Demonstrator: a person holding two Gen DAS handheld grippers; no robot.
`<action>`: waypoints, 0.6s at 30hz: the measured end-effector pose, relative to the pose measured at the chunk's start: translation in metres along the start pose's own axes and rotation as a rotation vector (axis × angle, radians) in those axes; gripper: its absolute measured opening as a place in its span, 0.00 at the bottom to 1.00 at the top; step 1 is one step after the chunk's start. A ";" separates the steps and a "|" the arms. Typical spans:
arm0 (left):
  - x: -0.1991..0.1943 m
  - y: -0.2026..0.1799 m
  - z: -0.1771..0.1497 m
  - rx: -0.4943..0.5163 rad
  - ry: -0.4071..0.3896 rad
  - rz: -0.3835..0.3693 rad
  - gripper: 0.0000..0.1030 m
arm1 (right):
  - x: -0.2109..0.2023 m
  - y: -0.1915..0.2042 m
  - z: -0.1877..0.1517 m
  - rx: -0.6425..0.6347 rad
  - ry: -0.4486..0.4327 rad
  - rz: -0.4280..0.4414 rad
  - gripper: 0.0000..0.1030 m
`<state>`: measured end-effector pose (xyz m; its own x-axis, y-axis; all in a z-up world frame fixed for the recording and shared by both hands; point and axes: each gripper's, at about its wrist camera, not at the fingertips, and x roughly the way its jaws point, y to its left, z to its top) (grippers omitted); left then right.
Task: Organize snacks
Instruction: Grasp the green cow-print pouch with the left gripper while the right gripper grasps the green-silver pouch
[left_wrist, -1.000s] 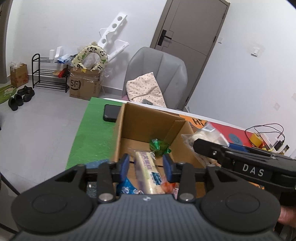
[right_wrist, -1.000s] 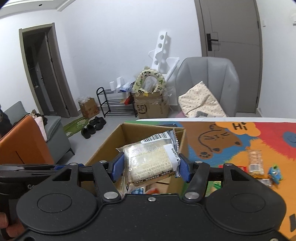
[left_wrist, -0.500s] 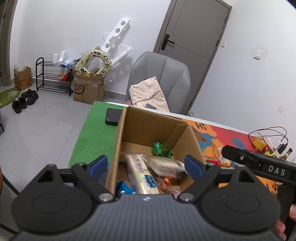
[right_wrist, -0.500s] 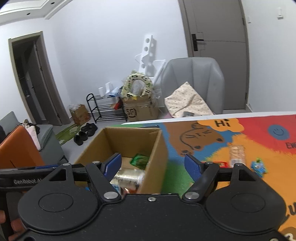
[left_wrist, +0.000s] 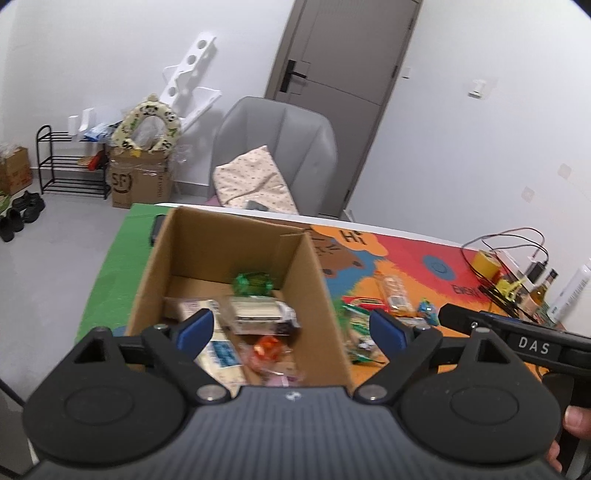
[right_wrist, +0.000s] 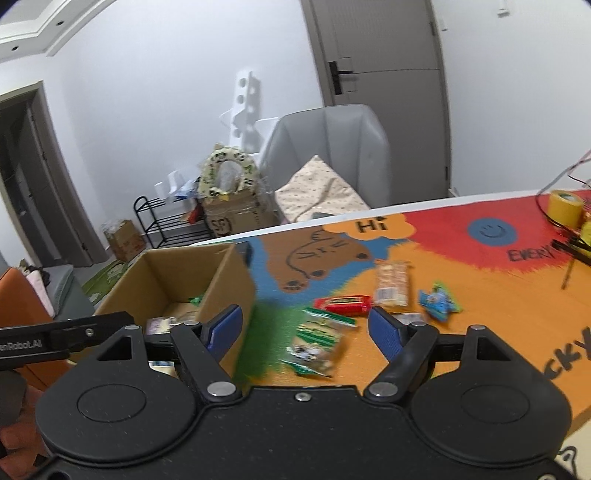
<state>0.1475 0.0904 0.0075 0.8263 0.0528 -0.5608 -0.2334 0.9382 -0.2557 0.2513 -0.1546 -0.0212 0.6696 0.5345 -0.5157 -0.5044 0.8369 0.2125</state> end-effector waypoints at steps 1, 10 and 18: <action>0.001 -0.004 -0.001 0.005 0.002 -0.006 0.88 | -0.001 -0.004 0.000 0.004 0.000 -0.006 0.74; 0.010 -0.035 -0.005 0.049 0.021 -0.042 0.88 | -0.010 -0.031 -0.006 0.028 0.003 -0.053 0.74; 0.019 -0.064 -0.009 0.106 0.044 -0.064 0.87 | -0.014 -0.054 -0.012 0.047 0.029 -0.070 0.70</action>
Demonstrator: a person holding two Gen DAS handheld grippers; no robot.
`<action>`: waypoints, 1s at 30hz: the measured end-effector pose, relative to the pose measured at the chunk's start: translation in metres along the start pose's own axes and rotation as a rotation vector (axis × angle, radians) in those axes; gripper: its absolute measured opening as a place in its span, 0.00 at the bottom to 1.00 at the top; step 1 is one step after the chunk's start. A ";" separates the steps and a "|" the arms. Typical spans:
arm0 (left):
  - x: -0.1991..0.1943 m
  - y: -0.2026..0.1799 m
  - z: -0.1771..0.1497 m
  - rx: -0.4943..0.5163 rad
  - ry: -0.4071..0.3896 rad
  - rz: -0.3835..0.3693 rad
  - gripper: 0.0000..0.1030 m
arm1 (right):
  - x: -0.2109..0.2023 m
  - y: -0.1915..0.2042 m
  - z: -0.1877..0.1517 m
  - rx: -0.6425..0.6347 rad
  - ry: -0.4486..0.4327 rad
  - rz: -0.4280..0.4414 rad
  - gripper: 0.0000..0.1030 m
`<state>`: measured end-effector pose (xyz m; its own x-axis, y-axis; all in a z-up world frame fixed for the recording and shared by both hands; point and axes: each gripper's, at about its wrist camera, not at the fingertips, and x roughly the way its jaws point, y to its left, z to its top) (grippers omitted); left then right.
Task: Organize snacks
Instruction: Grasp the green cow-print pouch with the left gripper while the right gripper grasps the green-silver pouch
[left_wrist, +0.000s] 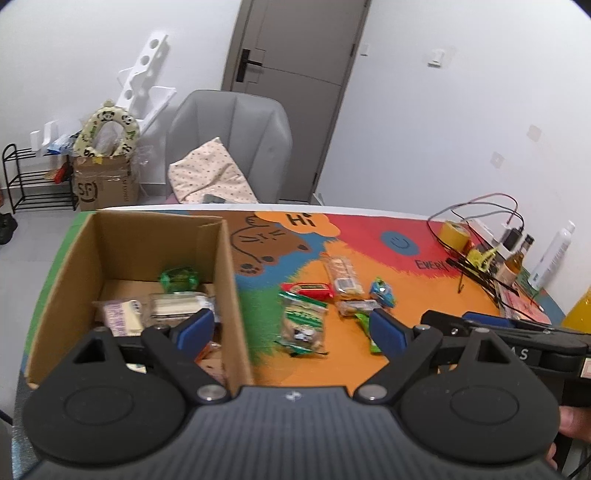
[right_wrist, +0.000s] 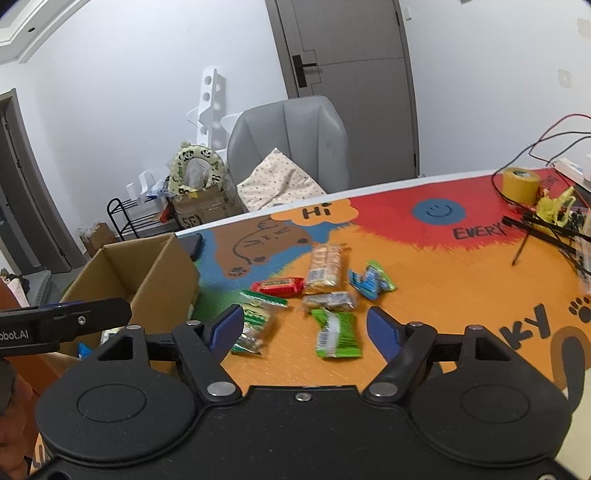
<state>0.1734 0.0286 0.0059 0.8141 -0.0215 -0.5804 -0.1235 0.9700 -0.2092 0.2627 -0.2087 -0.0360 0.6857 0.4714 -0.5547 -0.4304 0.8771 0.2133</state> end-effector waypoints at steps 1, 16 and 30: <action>0.002 -0.004 0.000 0.009 0.004 -0.003 0.87 | 0.000 -0.002 -0.001 0.003 0.006 0.000 0.69; 0.050 -0.046 -0.004 0.059 0.113 -0.018 0.67 | 0.025 -0.036 -0.012 0.053 0.085 0.057 0.55; 0.104 -0.055 -0.004 0.061 0.173 0.050 0.55 | 0.081 -0.053 -0.017 0.106 0.155 0.122 0.48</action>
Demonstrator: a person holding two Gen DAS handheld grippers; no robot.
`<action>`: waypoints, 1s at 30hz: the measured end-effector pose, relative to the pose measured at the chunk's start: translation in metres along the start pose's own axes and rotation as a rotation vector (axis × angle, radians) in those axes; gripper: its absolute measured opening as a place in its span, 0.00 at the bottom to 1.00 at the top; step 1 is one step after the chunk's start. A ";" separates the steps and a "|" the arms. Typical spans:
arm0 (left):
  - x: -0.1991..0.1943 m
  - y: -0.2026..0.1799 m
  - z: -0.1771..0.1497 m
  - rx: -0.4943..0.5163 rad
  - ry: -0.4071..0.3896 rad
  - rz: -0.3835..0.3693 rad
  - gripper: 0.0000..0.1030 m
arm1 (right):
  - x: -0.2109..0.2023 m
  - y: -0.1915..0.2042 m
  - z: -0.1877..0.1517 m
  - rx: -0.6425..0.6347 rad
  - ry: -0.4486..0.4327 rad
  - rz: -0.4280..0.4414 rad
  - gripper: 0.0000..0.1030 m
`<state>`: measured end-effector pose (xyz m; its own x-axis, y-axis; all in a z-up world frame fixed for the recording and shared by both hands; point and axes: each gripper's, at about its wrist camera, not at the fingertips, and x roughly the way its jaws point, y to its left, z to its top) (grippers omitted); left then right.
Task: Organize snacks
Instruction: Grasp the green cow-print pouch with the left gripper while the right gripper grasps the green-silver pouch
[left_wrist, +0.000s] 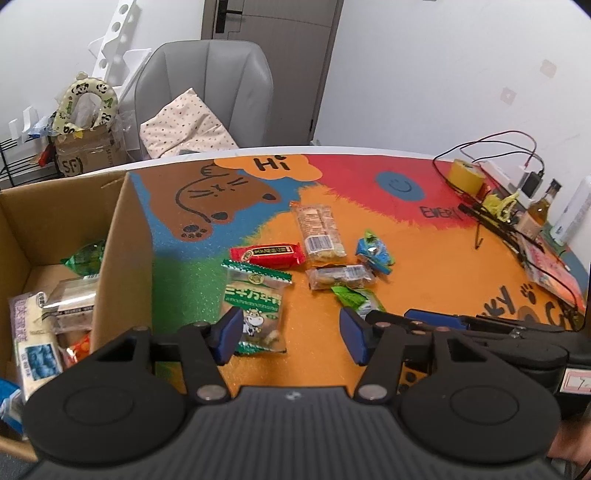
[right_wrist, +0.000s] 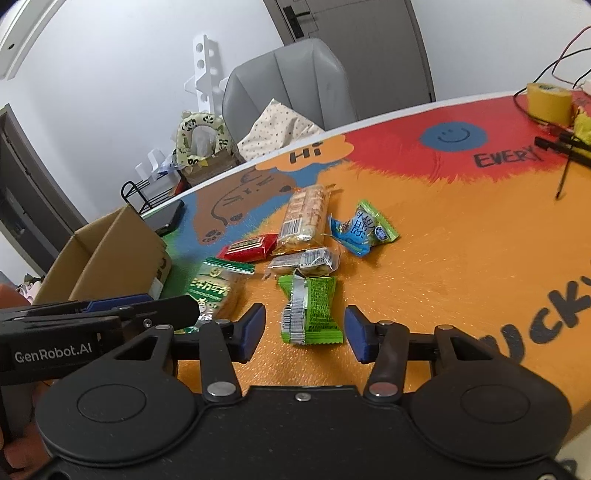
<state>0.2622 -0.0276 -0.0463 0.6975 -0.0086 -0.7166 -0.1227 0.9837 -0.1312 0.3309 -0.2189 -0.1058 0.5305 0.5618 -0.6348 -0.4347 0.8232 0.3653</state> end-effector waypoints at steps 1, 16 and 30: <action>0.003 0.000 0.001 -0.004 0.002 0.005 0.55 | 0.004 -0.001 0.000 -0.002 0.004 0.002 0.47; 0.045 0.001 0.002 0.010 0.015 0.105 0.61 | 0.013 -0.014 -0.002 -0.002 0.008 0.004 0.27; 0.057 0.013 -0.007 -0.041 0.025 0.114 0.45 | -0.005 -0.021 -0.011 0.027 -0.007 -0.027 0.27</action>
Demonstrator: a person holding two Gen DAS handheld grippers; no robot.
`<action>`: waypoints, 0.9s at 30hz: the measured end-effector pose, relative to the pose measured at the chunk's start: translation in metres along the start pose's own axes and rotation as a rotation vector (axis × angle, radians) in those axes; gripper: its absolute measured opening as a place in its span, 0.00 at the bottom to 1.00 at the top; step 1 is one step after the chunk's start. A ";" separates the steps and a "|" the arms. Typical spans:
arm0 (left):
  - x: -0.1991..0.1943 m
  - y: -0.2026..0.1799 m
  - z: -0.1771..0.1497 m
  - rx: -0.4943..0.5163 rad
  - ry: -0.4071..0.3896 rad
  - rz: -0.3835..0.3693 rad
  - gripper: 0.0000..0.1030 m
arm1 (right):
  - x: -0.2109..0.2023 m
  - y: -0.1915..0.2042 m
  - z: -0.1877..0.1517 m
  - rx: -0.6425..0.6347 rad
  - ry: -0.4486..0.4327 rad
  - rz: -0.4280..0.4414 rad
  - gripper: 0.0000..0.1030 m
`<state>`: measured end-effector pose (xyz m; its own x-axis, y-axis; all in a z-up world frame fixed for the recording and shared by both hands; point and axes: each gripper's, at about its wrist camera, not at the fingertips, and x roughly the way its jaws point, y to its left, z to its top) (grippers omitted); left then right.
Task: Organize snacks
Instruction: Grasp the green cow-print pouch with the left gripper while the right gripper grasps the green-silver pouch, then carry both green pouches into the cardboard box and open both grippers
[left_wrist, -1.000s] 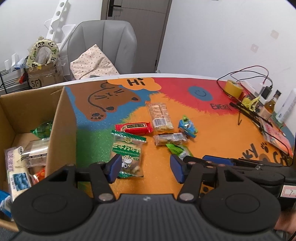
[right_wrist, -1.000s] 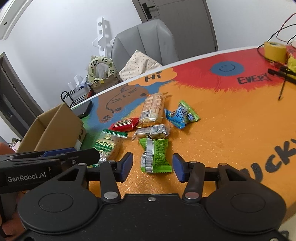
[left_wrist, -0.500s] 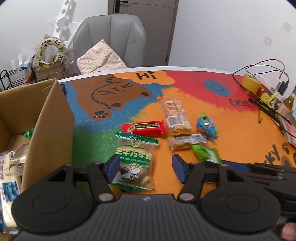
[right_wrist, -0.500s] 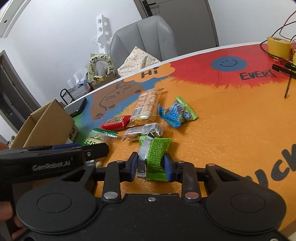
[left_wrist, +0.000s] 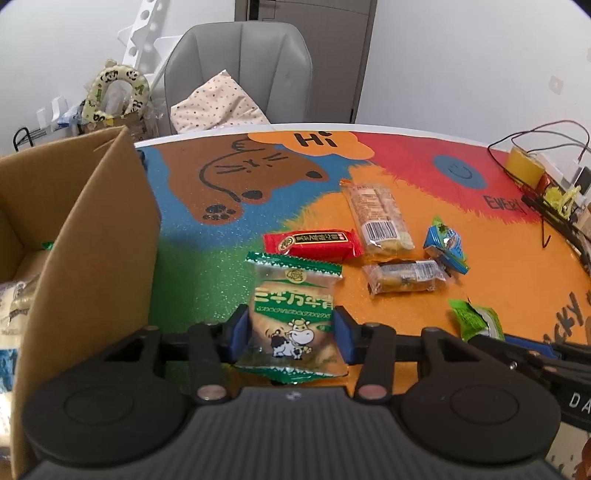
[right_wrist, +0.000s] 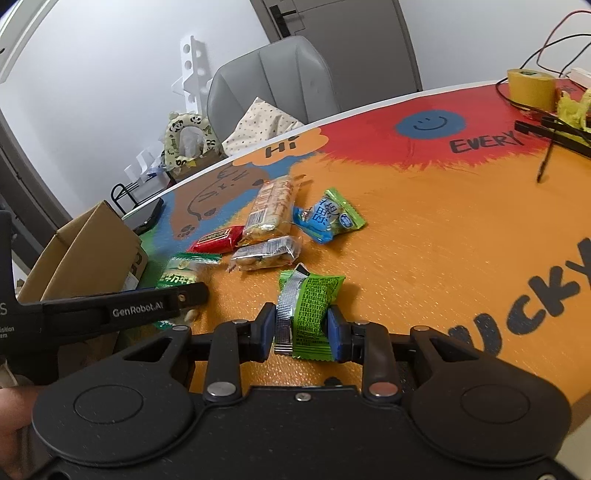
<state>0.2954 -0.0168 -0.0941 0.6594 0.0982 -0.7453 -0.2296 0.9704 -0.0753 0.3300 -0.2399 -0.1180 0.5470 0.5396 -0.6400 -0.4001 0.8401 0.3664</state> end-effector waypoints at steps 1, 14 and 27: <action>-0.002 0.001 -0.001 -0.005 0.002 -0.012 0.45 | -0.002 0.000 -0.001 0.003 -0.003 -0.001 0.27; -0.051 -0.005 -0.013 0.007 -0.034 -0.109 0.45 | -0.041 0.014 -0.009 -0.003 -0.056 -0.026 0.27; -0.099 -0.001 -0.010 0.020 -0.094 -0.147 0.45 | -0.071 0.029 -0.011 -0.014 -0.102 -0.039 0.27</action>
<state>0.2228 -0.0297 -0.0270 0.7488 -0.0260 -0.6623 -0.1118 0.9800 -0.1648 0.2719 -0.2545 -0.0694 0.6344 0.5097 -0.5811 -0.3869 0.8602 0.3321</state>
